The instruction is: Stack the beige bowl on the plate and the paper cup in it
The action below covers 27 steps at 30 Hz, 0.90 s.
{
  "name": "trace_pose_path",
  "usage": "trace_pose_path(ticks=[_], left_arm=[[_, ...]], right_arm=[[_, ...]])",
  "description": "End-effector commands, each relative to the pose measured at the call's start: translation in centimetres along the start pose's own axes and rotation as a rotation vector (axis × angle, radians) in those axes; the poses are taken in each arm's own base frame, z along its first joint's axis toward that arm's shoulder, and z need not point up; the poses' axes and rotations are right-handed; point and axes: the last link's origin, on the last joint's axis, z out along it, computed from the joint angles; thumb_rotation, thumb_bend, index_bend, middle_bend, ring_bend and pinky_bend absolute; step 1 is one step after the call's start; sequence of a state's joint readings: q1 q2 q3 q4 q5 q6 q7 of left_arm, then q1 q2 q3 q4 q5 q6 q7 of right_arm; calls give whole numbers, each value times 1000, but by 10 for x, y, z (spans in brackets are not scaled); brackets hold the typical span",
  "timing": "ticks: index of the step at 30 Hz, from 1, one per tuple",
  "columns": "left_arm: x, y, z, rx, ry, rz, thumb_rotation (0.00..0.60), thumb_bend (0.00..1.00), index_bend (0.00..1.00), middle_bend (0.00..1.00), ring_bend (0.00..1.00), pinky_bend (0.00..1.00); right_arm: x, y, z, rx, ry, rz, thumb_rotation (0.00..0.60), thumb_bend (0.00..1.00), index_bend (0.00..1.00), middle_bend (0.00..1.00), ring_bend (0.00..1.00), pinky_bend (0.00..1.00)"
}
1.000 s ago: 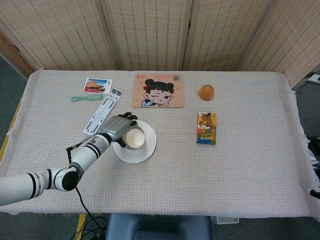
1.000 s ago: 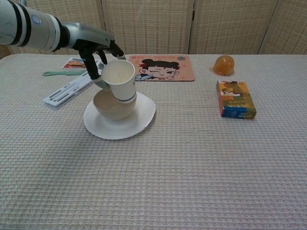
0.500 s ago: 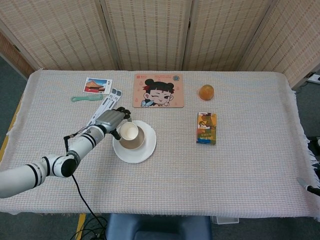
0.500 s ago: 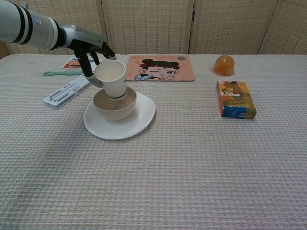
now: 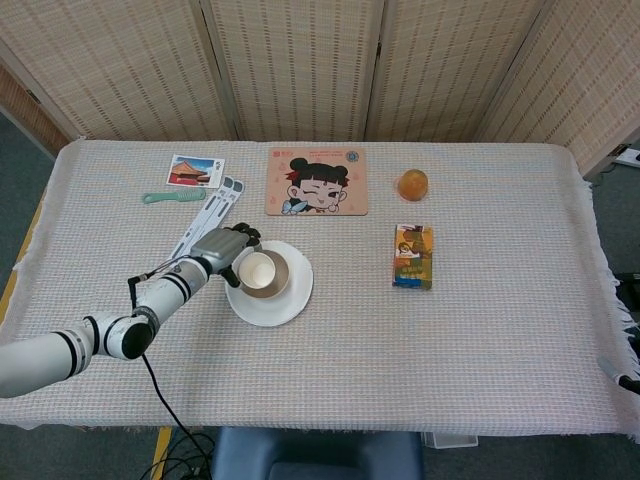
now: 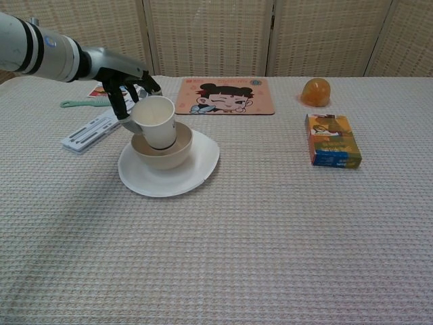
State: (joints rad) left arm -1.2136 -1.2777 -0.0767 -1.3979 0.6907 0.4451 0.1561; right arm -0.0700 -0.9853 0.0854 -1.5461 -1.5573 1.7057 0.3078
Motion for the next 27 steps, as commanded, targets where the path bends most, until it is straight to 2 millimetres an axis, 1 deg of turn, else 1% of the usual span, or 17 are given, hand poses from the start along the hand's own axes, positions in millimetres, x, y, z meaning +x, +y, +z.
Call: trace_pose_path(ticks=[1,20,23,27], left_arm=[[-1,-2,3,3,-2,9,600,258,427,165,0,201],[-14,-19,15,36,-49,-22,600,258,417,166,0,201],[-17,-20,17,36,-51,-36,600,258,401,166,0,202],[-20,-20,19,28,-36,-31,600,258,343,166,0,201]], right_arm=[[0,0,0,0,1,-1,600,120,0,0,0,0],[-2,0,1,-8,-1,-9,600,120,0,0,0,0],[-2,0,1,-9,-1,-9,600,120,0,0,0,0],[-2,0,1,-8,0,-7,600,120,0,0,0,0]])
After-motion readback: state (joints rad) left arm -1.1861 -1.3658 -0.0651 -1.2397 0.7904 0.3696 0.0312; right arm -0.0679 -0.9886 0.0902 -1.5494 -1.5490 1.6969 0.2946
